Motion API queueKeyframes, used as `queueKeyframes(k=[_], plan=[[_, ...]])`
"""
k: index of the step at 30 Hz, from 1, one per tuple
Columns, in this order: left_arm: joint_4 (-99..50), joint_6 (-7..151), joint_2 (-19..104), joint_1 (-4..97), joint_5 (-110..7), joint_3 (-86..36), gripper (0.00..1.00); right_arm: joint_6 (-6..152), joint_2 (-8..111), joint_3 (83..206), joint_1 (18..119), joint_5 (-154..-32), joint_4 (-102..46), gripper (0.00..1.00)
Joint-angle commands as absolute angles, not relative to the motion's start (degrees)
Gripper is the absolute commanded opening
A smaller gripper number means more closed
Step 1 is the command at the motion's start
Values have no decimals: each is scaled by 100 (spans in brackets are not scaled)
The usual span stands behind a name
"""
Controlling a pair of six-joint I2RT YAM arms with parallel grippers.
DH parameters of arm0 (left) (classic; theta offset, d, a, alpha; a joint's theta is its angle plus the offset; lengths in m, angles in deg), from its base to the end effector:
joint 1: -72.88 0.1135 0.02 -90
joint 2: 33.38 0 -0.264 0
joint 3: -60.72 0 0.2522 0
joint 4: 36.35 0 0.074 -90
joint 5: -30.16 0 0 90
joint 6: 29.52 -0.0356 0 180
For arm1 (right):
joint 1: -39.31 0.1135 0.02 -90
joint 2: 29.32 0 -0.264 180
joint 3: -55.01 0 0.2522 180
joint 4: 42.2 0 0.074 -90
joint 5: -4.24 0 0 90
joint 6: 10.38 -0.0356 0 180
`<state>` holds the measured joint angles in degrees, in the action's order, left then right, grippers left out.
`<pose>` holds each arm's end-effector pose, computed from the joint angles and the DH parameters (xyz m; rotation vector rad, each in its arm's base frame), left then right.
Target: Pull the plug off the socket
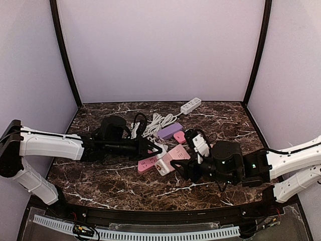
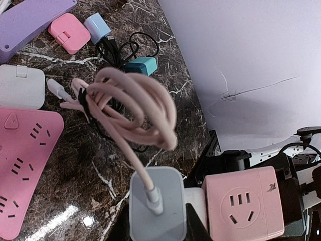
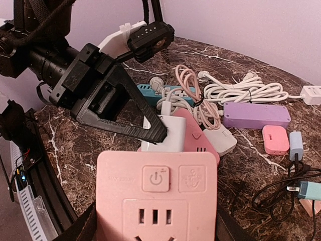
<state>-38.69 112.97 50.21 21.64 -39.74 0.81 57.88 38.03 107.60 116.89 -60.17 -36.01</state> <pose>0.1918 -0.2584 0.2355 0.2464 2.2404 -1.4468 0.0712 0.2519 0.2549 -0.6424 1.8615 0.7342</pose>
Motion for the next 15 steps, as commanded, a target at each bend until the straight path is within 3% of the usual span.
queueKeyframes(k=[1,6,15], plan=[[-3549,11112,5003,2217,-4059,35,1,5936,3776,11037,11748,-5534,-3773,0],[-3816,10916,4990,2217,-3958,108,1,5703,3693,11052,11634,-5729,-3743,0],[-3922,10300,4895,2217,-3693,196,1,4821,3334,10614,10827,-7246,-4177,0]])
